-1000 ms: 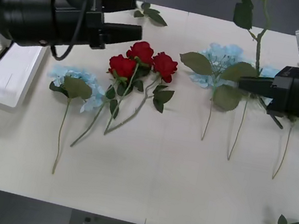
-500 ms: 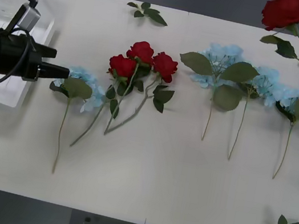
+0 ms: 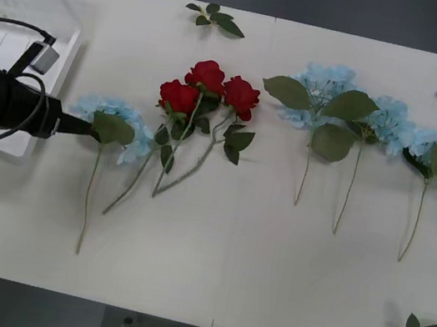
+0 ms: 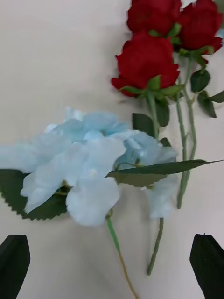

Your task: Put the red flowers into the right box and the blue flowers into the left box

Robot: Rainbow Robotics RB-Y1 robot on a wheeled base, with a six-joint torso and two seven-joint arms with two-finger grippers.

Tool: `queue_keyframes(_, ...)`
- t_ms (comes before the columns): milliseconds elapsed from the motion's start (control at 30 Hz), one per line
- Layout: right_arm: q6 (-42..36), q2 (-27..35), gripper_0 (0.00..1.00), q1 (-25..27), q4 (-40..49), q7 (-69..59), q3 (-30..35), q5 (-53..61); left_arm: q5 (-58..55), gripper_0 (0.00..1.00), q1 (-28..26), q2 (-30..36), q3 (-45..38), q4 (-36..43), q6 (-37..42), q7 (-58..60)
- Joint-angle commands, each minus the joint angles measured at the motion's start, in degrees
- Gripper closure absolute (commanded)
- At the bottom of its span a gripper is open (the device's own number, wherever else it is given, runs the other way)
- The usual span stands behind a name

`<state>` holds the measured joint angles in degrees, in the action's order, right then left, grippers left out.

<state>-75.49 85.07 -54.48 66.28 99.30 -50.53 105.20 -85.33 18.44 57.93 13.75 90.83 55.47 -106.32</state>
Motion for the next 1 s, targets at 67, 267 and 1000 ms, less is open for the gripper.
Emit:
queue_keyframes(67, -1.5, -1.58, 1.0, -1.25, -4.14, -6.13, -1.24, -4.39, 4.47, 0.0, 2.04, 1.22, -0.92, 0.4, 4.2, 8.67)
queue_keyframes(267, -0.8, -2.63, 1.0, -1.33, -10.03, -6.22, -3.52, -9.31, 11.32, 0.0, 3.54, 1.22, -0.21, 1.01, 8.51, 17.11)
queue_keyframes(1000, 5.09, -8.17, 1.0, -0.81, -42.46, 18.83, -4.31, -7.82, 26.79, 0.0, 12.77, 0.43, 18.6, 1.1, 4.56, 35.92)
